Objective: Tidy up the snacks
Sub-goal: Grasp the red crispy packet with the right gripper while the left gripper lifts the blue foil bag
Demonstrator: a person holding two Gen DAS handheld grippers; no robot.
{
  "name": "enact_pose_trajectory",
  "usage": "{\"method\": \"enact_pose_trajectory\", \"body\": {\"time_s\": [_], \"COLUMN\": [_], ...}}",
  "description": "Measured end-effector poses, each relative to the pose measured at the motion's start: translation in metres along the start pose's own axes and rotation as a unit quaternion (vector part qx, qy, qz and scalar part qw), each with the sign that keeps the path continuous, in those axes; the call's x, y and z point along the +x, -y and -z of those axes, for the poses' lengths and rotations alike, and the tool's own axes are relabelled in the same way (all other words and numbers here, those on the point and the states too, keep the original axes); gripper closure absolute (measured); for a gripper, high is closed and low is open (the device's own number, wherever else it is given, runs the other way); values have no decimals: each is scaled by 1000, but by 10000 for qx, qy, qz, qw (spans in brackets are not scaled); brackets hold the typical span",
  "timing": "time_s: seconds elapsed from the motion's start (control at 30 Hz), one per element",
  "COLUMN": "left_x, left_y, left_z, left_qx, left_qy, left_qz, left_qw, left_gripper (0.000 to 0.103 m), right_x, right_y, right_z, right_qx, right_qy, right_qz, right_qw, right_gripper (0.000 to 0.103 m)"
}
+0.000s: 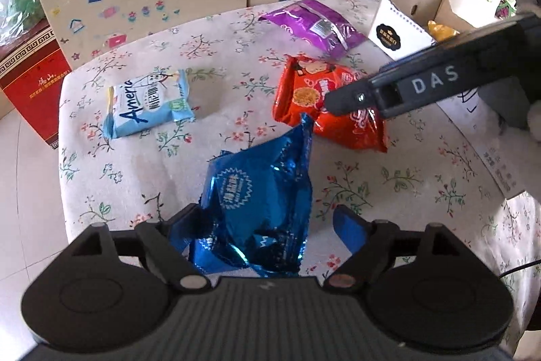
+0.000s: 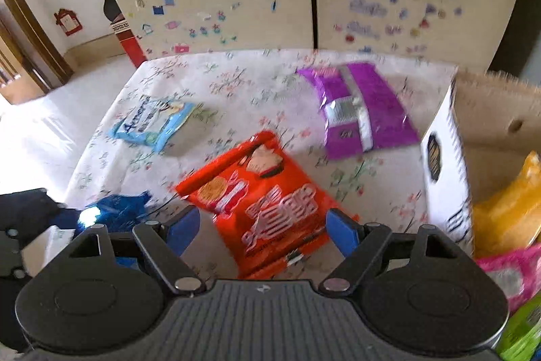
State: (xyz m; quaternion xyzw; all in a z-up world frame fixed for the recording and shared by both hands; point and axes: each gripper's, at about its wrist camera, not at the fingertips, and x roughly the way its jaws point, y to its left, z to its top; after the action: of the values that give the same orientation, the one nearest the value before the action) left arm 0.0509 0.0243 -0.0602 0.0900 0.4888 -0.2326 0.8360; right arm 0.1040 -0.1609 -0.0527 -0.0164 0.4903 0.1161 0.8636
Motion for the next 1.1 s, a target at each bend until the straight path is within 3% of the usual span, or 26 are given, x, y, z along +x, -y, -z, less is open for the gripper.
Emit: {"method": "enact_pose_trajectory", "body": {"time_s": [0.27,0.73,0.87,0.93,1.1], "left_x": [-4,18,16,16,14], "left_y": [-12,-13,-16,-16,-11], "left_z": [-2,-8,-10,-10,-11], "left_qx": [-346,-213,-301,-288,-197], "left_qy": [41,60,117,134,150], "left_qz": [197,-204,-196,-199,-224], "left_qw": [9992,9995,9993,9993,9994], "left_gripper": [17,12,22,25,33], "right_x": [17,40,38,35,29], "right_y": [-8,-16,-15,-16,-16], "right_z": [-5,6,6,6,8], "right_qx": [-440,-549,-500,-473,-242], "right_qy": [165,-13,17,51,12], "right_qz": [-74,280,298,256,213], "right_qw": [9989,9981,9983,9985,9995], "right_gripper": [11,8,13,25,27]}}
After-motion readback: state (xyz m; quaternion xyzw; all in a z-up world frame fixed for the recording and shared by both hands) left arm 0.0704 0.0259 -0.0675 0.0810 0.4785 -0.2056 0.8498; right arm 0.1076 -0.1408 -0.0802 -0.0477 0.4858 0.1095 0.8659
